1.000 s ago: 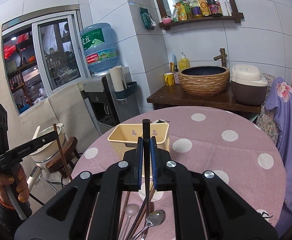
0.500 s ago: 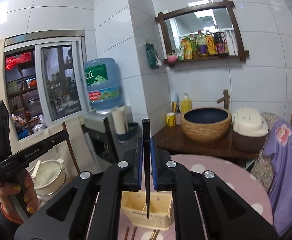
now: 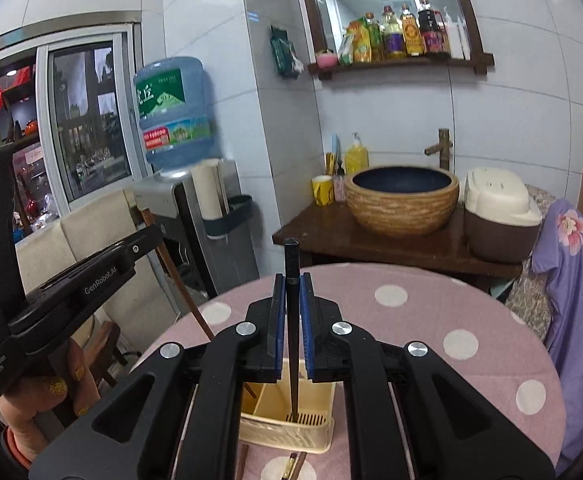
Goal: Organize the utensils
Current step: 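Open both tools to release the chopsticks into the holder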
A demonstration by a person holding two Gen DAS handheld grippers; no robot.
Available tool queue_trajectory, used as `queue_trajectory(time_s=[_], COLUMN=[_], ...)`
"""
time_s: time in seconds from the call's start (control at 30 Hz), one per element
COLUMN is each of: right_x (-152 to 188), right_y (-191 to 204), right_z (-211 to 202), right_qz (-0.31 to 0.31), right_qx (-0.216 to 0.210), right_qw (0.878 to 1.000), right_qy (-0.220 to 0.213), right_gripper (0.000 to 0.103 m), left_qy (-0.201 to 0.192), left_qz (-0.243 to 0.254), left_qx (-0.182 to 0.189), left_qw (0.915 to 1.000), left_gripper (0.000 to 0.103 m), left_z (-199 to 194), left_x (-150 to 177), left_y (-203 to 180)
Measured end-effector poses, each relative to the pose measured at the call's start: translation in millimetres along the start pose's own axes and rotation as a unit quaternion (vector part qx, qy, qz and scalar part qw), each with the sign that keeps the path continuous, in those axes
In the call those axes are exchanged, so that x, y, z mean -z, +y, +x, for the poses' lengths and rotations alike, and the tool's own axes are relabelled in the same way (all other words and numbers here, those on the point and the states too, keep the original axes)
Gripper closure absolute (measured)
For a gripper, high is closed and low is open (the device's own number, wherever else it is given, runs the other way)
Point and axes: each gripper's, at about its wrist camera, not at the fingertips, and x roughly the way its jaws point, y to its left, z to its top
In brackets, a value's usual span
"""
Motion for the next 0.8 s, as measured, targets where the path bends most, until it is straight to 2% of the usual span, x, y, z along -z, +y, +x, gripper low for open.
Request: queue_trajectory(time_s=[0.17, 0.27, 0.43, 0.5, 0.53, 0.57, 0.6, 0.73, 0.8], right_x=[19.0, 24.7, 30.3, 33.1, 34.6, 36.6, 38.6, 50.3, 59.1], right_y=[-8.8, -12.1, -14.9, -13.6, -12.9, -12.4, -12.9, -12.5, -11.3], right_z=[12.2, 12.0, 8.7, 2.9, -0.1, -4.2, -8.8, -31.4, -41.4], right_qz=[0.01, 0.012, 0.01, -0.002, -0.006, -0.007, -0.006, -0.015, -0.019], right_qx=[0.001, 0.004, 0.0, 0.005, 0.005, 0.005, 0.005, 0.021, 0.016], right_qw=[1.0, 1.0, 1.0, 1.0, 1.0, 1.0, 1.0, 0.999, 0.998], right_qy=[0.021, 0.017, 0.014, 0.002, -0.004, -0.01, -0.017, -0.047, -0.055], right_gripper=[0.095, 0.095, 0.095, 0.091, 0.088, 0.076, 0.064, 0.056, 0.048], left_qy=[0.029, 0.049, 0.054, 0.051, 0.044, 0.034, 0.021, 0.0, -0.011], left_qz=[0.004, -0.002, -0.015, -0.018, -0.021, -0.024, -0.026, -0.005, 0.003], left_qx=[0.003, 0.005, 0.015, 0.021, 0.024, 0.026, 0.028, 0.031, 0.03], left_qw=[0.9996, 0.9988, 0.9983, 0.9983, 0.9985, 0.9988, 0.9991, 0.9995, 0.9995], left_gripper=[0.095, 0.095, 0.093, 0.076, 0.054, 0.043, 0.041, 0.033, 0.03], left_z=[11.0, 18.7, 16.6, 10.9, 4.4, -0.7, -7.4, -32.1, -45.3], left_x=[21.9, 30.9, 42.3, 46.2, 48.0, 50.5, 52.8, 65.9, 75.6], left_y=[4.0, 8.4, 13.3, 14.9, 17.1, 18.0, 19.5, 20.8, 22.4])
